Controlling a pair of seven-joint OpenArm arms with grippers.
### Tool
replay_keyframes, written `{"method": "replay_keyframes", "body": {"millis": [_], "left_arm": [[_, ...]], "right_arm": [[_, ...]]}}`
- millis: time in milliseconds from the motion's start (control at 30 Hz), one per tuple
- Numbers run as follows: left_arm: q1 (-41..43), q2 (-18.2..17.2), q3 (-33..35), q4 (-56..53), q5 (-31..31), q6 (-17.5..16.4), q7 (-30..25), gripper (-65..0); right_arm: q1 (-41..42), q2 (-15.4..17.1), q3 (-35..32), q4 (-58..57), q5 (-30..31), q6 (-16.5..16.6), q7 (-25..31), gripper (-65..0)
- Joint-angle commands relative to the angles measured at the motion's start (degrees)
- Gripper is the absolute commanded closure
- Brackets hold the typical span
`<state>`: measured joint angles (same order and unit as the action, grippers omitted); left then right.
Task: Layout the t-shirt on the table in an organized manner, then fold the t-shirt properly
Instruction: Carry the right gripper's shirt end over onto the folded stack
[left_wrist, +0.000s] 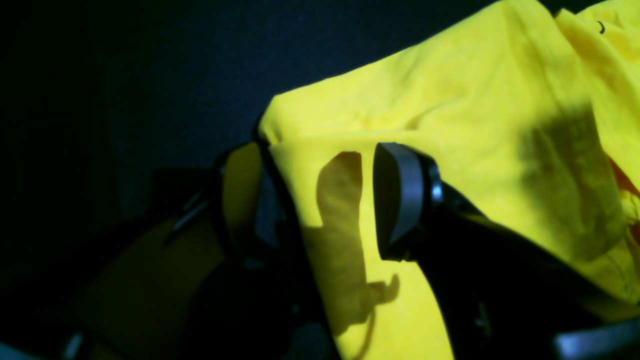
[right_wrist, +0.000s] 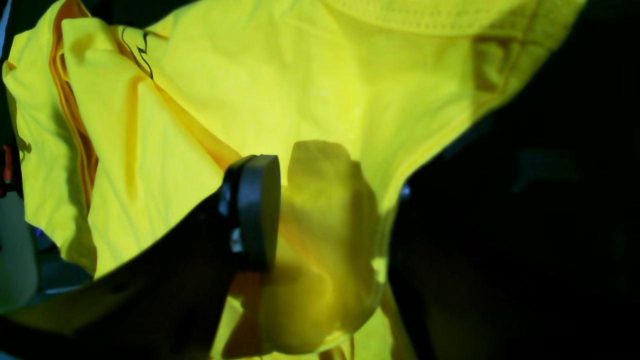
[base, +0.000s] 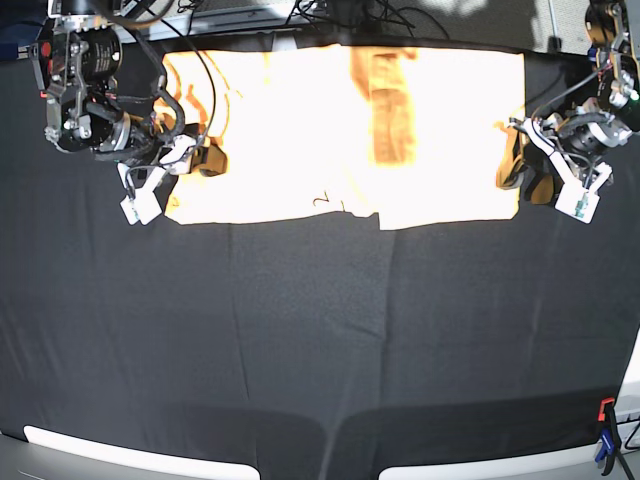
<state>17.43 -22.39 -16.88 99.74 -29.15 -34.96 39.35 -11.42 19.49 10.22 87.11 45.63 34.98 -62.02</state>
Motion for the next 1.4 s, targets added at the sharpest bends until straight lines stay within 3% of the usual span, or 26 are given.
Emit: {"method": "replay_keyframes", "body": {"millis": [0, 133, 267, 367, 600, 733, 967, 1167, 1367], "left_arm": [[-0.5, -0.7, -0.4, 0.9, -0.9, -0.2, -1.5, -34.3], [-0.5, -0.6, -0.4, 0.9, -0.1, -0.2, -1.5, -34.3], [-0.5, -0.7, -0.4, 0.9, 2.2, -0.2, -1.5, -34.3], [-0.5, -0.7, -0.4, 0.9, 2.1, -0.2, -1.5, -34.3], [-0.5, -0.7, -0.4, 0.9, 2.1, -0.2, -1.5, -34.3], [-0.4, -0.6, -0.4, 0.9, 2.1, -0.2, -1.3, -34.3], [-0.4, -0.7, -0.4, 0.9, 2.1, -0.2, -1.3, -34.3], [-0.4, -0.7, -0.4, 0.9, 2.1, -0.2, -1.2, -34.3], [-0.3, -0.7, -0.4, 0.9, 2.1, -0.2, 0.1, -34.3]], "right_arm": [[-0.2, 0.0, -0.2, 0.3, -0.6, 0.6, -2.1, -22.6], [-0.2, 0.1, -0.2, 0.3, -3.1, 0.6, -2.1, -13.8], [-0.2, 0.2, -0.2, 0.3, -5.4, 0.8, -2.1, 0.0], [-0.2, 0.8, 0.0, 1.9, -5.4, 2.2, -2.1, 0.0], [-0.2, 4.5, 2.5, 10.8, -5.4, 1.5, -2.4, 0.0], [-0.5, 3.9, 2.5, 15.7, -4.5, 0.1, -2.6, 0.0], [-5.2, -2.8, 0.4, 28.5, -3.0, -0.1, -2.6, 0.0], [-6.7, -9.4, -8.9, 35.6, -4.0, -1.6, -2.5, 0.0], [-4.6, -17.9, -18.4, 36.0, -13.1, -3.1, -0.9, 0.0]]}}
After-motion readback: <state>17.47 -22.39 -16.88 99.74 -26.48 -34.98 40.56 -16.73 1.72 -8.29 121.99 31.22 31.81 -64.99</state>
